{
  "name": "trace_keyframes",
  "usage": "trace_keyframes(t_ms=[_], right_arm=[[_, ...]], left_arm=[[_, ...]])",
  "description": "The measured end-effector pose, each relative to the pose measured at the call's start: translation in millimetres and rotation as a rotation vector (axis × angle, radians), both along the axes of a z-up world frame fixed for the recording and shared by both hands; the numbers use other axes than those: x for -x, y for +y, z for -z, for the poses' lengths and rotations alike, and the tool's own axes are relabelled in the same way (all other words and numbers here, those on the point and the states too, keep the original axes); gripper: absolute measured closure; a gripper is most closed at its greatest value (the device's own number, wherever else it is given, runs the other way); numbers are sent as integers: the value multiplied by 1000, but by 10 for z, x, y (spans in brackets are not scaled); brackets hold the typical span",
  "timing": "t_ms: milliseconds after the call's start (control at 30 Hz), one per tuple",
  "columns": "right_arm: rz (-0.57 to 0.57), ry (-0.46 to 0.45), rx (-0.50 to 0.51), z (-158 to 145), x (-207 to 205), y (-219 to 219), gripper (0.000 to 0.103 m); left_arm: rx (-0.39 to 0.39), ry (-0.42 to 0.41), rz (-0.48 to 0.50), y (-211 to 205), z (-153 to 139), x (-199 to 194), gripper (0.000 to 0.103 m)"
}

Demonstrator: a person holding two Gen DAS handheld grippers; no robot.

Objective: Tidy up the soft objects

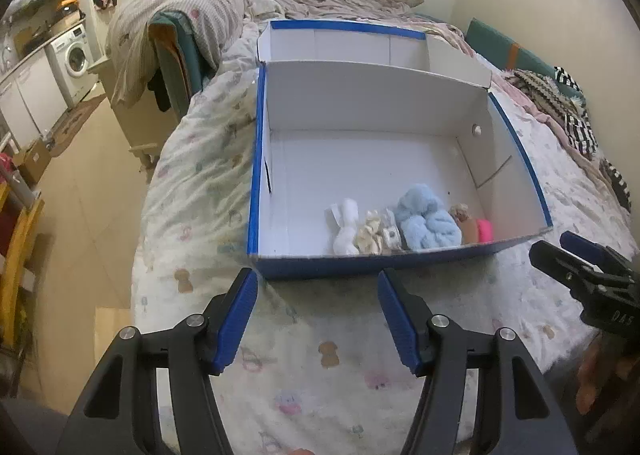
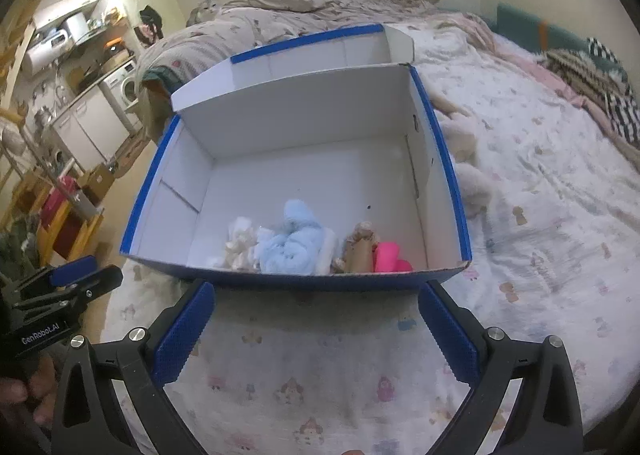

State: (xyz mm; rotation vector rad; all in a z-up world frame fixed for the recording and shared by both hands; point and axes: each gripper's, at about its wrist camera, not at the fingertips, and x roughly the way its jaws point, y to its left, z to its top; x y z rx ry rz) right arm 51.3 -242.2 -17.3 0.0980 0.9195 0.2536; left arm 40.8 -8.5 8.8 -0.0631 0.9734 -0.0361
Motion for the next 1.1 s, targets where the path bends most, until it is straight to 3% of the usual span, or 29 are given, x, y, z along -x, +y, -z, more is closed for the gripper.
trace_keyframes(t_ms=[167,267,333,667,1100], right_arm=[[-4,-44,18,-66,132,81,0],[9,-62,22,-72,183,96,0],[12,-79,33,-77,185,108,0],[32,-87,38,-47,103,89,0],[36,-90,38,-68,94,95,0]], left_arm=[[3,-44,-2,-9,-59,121,42],[-12,-96,-1,-33,-118,149,19],[-17,-129,-5,-49,-104,156,10],[-76,-164,-42,-66,-45,88,8],[-51,-160,-48,-10,-39,98,8]])
